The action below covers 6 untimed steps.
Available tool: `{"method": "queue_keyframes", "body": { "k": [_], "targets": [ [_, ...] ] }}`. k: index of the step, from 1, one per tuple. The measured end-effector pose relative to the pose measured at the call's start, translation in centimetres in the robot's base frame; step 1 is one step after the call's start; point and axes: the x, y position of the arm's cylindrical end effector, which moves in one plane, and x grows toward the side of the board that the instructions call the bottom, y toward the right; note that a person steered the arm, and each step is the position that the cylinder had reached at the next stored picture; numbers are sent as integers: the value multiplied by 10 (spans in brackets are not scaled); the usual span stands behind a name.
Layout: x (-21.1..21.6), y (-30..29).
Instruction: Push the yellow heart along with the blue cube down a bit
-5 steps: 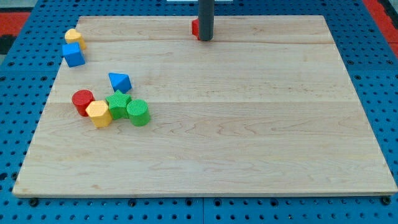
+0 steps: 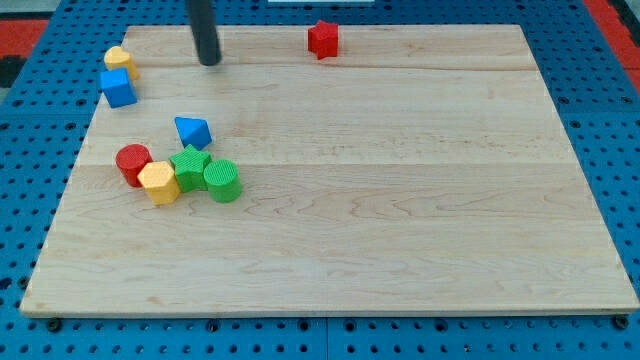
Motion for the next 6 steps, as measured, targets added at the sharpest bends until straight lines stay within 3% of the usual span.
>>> {"method": "queue_keyframes", "body": {
  "k": [1,2,3,4,5,6],
  "targets": [
    [-5,-61],
    [-40,-126],
    [-19,-124],
    [18,-61],
    [54,-61],
    [54,-65]
  ]
}}
